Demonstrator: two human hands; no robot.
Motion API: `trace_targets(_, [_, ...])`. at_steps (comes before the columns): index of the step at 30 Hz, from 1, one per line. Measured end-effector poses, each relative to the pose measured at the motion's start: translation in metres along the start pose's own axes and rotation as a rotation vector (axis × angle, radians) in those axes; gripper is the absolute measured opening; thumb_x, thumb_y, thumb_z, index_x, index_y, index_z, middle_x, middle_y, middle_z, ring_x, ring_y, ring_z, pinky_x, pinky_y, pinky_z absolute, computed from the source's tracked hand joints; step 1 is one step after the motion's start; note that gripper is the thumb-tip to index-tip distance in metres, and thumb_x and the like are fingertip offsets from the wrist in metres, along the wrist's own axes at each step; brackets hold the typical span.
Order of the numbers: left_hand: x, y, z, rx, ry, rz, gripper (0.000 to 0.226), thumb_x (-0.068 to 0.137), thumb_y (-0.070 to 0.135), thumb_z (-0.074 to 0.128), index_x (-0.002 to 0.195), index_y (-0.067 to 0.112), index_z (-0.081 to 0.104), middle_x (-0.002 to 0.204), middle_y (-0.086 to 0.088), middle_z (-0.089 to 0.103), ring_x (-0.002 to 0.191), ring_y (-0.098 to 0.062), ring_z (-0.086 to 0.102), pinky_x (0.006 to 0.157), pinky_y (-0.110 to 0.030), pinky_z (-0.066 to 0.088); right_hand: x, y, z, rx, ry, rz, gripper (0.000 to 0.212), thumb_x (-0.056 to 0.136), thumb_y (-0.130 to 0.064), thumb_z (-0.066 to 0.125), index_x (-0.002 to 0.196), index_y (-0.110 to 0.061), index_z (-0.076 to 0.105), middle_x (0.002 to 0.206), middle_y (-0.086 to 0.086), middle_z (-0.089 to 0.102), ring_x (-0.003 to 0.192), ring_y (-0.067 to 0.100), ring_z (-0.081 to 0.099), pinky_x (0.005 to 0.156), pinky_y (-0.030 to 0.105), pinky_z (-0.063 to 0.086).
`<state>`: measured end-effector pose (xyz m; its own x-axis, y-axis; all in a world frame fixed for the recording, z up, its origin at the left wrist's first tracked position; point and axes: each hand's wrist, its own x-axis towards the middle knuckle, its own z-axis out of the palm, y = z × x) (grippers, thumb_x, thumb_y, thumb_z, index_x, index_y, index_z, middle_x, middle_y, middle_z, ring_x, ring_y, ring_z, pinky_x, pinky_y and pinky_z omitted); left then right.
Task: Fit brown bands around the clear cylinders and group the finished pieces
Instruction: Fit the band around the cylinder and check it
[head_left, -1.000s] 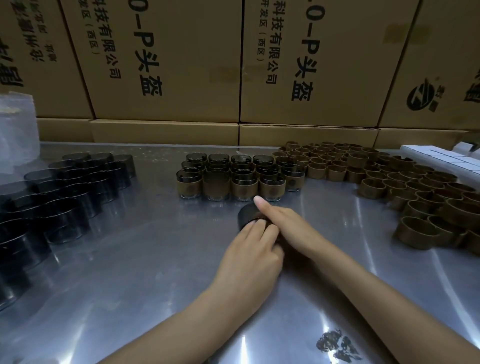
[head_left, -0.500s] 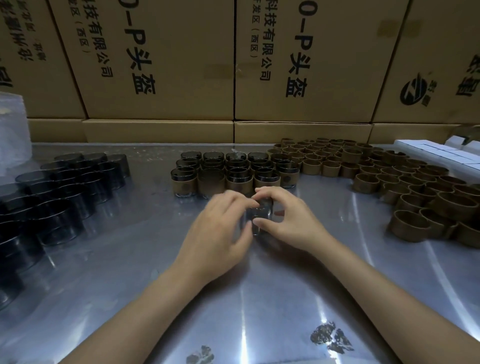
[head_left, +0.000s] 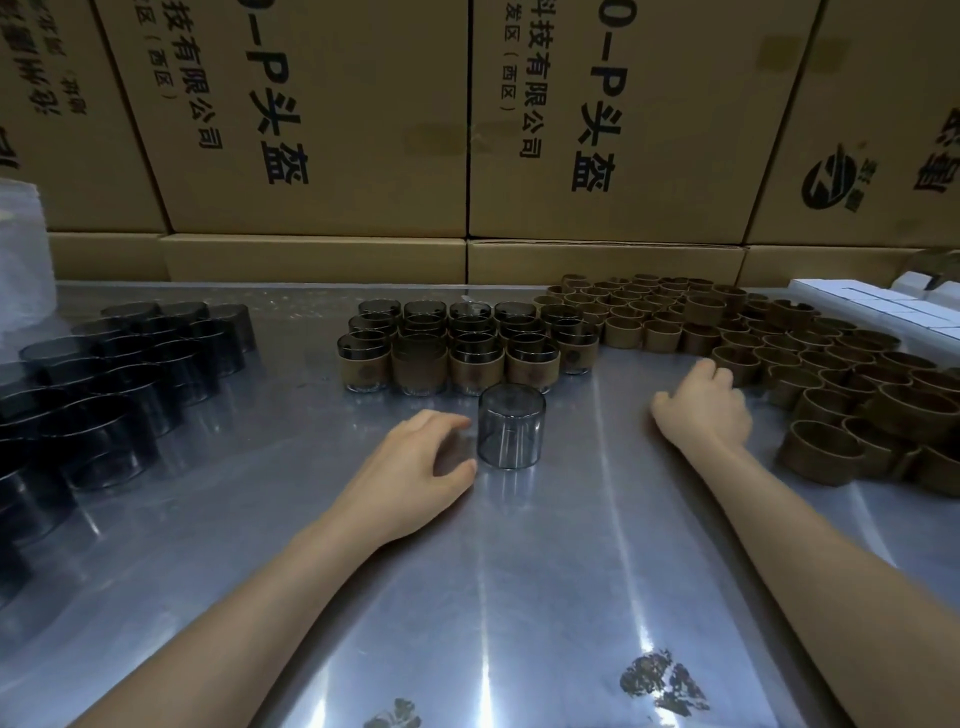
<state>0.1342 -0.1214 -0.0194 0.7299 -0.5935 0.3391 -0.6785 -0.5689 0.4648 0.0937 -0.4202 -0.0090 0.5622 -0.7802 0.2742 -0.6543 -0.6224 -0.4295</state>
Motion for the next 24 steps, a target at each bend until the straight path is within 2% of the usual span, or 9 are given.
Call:
trace_targets(6, [0.002,-0.002,0.0,0.018,-0.021,0.026,0.038,0.092,0.033,0.056,0.129,0.023,0.055,0.125,0.008,0.051,0.119,-0.011,0.045,0.101,-0.027,0.037,0.032,0.003,0.007,-0.011,0.018,0.113,0.064,0.093,-0.027,0.054,0.144,-0.006,0.022,0.123,0.022,0.057,0.108,0.04,0.058,0.082,0.043,0.048])
trace_targets(9, [0.004,-0.003,0.0,0.031,-0.029,0.03,0.035,0.093,0.034,0.055,0.126,0.024,0.056,0.122,0.009,0.051,0.116,-0.012,0.044,0.099,-0.025,0.036,0.043,0.01,0.008,-0.078,0.026,0.11,0.064,0.094,-0.027,0.052,0.146,-0.007,0.022,0.12,0.024,0.059,0.108,0.04,0.058,0.083,0.043,0.047])
trace_targets(11, [0.004,-0.004,0.0,0.039,-0.032,0.034,0.034,0.093,0.035,0.055,0.125,0.024,0.057,0.12,0.01,0.05,0.114,-0.013,0.043,0.096,-0.024,0.034,0.048,0.013,0.01,-0.113,0.026,0.099,0.059,0.095,-0.026,0.051,0.144,-0.006,0.026,0.121,0.024,0.059,0.109,0.041,0.057,0.085,0.044,0.046])
trace_targets(14, [0.005,-0.005,0.001,0.032,-0.033,0.032,0.033,0.093,0.034,0.055,0.124,0.024,0.058,0.116,0.011,0.05,0.113,-0.013,0.043,0.096,-0.024,0.035,0.053,0.014,0.01,-0.113,0.023,0.105,0.042,0.095,-0.024,0.05,0.13,-0.004,0.039,0.119,0.024,0.058,0.108,0.041,0.057,0.085,0.046,0.046])
trace_targets(20, [0.005,-0.005,0.001,0.029,-0.044,0.033,0.031,0.093,0.036,0.054,0.123,0.027,0.057,0.114,0.014,0.048,0.112,-0.011,0.041,0.095,-0.023,0.034,0.049,0.02,0.012,-0.127,0.092,0.011,0.027,0.096,-0.015,0.048,0.119,-0.002,0.045,0.114,0.026,0.059,0.105,0.044,0.056,0.082,0.045,0.044])
trace_targets(24, [0.005,-0.004,0.0,0.026,-0.047,0.025,0.032,0.093,0.035,0.054,0.124,0.028,0.057,0.117,0.013,0.049,0.113,-0.012,0.04,0.096,-0.024,0.034,0.041,0.023,0.011,-0.167,0.127,-0.098,0.02,0.098,-0.02,0.046,0.111,-0.004,0.049,0.104,0.023,0.063,0.096,0.041,0.06,0.069,0.039,0.038])
